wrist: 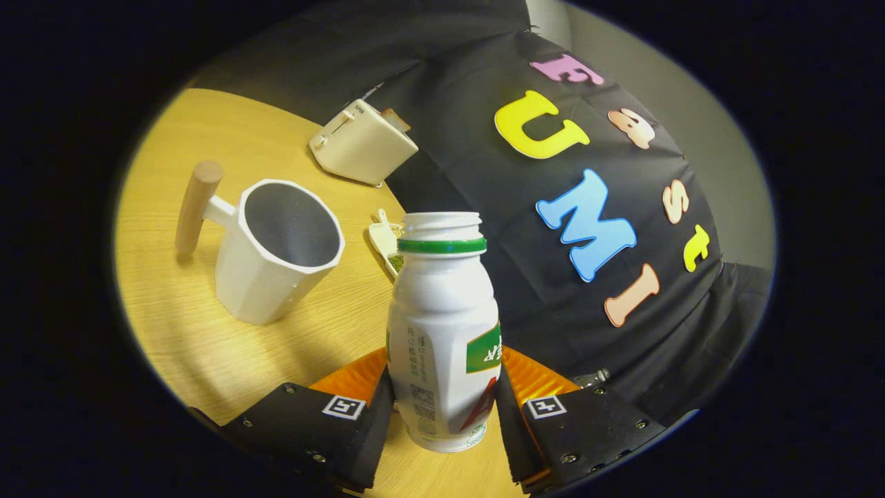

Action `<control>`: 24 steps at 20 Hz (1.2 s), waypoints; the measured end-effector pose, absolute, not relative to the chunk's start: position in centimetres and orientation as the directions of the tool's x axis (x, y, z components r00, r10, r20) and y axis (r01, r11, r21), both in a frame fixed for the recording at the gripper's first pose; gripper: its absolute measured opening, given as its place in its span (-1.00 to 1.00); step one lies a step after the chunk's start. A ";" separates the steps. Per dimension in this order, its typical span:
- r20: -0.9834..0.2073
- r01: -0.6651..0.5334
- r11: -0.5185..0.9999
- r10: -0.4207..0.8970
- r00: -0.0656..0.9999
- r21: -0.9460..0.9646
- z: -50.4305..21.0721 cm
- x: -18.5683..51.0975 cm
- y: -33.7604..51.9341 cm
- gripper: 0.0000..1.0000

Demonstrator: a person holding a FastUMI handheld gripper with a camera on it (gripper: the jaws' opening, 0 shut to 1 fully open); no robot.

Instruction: Take the bottle from table, then pour the juice into the cup, finally place the bottle on the coaster

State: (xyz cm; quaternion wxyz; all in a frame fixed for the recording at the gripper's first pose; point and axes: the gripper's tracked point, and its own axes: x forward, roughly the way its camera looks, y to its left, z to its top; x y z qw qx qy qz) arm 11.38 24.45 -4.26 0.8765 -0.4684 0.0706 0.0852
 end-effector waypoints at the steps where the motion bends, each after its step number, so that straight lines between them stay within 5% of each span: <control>1: -0.203 -0.217 0.538 0.086 0.975 -0.814 -4.3 11.3 24.7 0.40; 24: -0.201 -0.213 0.356 0.069 0.977 -0.910 -3.1 11.5 25.0 0.40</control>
